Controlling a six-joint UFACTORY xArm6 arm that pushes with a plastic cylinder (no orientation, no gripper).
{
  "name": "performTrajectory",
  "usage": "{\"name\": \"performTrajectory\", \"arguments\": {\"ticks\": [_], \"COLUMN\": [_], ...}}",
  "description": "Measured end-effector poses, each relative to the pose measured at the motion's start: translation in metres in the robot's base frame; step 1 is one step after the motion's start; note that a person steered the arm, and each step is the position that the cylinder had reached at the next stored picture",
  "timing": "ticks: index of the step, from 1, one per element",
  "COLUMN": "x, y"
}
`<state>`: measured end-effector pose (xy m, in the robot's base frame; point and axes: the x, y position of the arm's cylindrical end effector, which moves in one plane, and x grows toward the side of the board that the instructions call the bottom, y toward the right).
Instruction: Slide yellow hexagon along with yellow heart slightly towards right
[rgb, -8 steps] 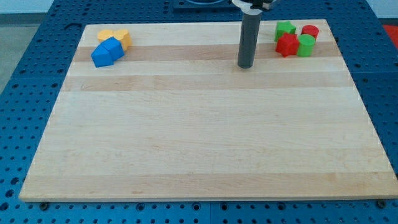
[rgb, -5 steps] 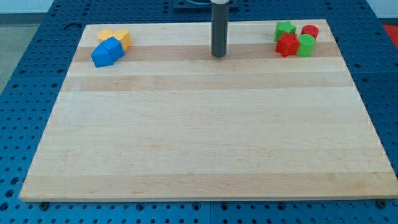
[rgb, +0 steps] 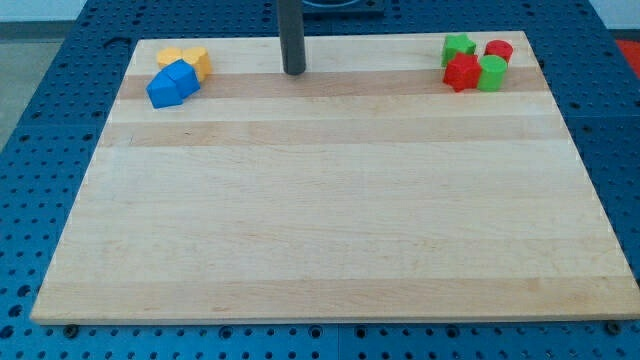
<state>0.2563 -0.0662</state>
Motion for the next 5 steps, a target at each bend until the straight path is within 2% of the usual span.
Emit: {"name": "performTrajectory", "arguments": {"ticks": [2,3,4,5], "x": [-0.020,-0.063,-0.064,-0.065], "y": [-0.019,-0.031,-0.040,-0.072]}}
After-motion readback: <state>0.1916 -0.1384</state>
